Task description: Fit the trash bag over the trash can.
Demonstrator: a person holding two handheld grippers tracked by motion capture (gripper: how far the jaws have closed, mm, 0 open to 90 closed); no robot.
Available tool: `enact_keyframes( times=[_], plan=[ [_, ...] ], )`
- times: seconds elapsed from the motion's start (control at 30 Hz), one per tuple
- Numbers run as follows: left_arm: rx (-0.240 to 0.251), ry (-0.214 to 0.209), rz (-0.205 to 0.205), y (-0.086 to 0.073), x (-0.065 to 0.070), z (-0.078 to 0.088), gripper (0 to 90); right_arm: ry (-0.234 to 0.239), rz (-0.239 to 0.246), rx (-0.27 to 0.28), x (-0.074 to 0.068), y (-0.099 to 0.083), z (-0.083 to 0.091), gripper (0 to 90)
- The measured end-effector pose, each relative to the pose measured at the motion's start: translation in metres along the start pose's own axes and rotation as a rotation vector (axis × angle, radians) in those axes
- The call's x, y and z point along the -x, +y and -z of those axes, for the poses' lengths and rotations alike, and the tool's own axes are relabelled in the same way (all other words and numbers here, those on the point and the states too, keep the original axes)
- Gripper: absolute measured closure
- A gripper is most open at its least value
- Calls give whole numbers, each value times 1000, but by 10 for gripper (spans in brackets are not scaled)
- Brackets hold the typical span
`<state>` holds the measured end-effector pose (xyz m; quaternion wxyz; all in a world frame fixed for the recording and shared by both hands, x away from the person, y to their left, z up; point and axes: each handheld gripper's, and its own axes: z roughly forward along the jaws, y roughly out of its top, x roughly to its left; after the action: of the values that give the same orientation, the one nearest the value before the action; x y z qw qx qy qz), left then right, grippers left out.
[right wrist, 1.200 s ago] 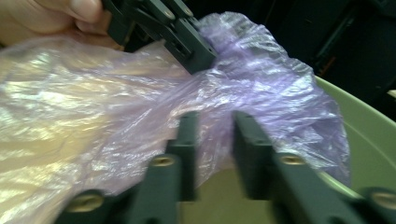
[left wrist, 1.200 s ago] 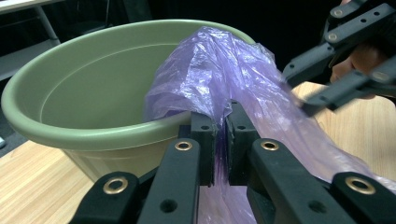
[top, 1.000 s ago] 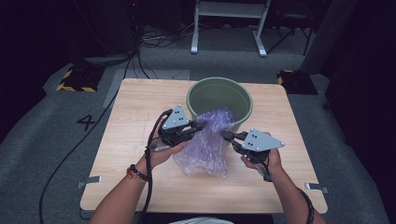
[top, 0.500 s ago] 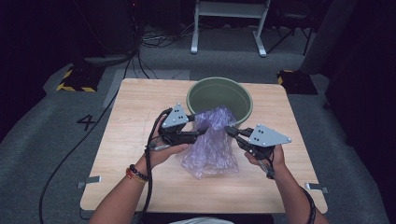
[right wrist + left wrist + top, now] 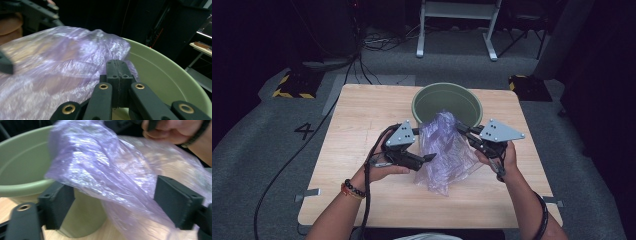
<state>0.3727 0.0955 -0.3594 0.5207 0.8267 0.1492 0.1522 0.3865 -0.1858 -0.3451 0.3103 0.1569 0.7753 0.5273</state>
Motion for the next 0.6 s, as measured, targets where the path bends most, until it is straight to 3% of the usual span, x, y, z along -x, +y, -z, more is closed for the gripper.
enact_keyframes(
  times=[0.07,0.1,0.13,0.27,0.43,0.6],
  plan=[
    [4,6,-21,1,0,-1,413,-1,-7,-4,3,0,-2,900],
    [0,28,-32,2,1,-1,562,1,-16,0,6,1,-2,900],
    [-4,46,-43,4,1,-2,562,1,-16,0,6,1,-2,900],
    [4,61,-62,8,0,-1,755,1,-22,13,9,3,-1,900],
    [19,81,-54,13,-5,-2,881,2,-28,24,10,4,0,900],
    [34,84,-7,17,-11,-7,892,9,-37,40,9,1,4,773]
  ],
)
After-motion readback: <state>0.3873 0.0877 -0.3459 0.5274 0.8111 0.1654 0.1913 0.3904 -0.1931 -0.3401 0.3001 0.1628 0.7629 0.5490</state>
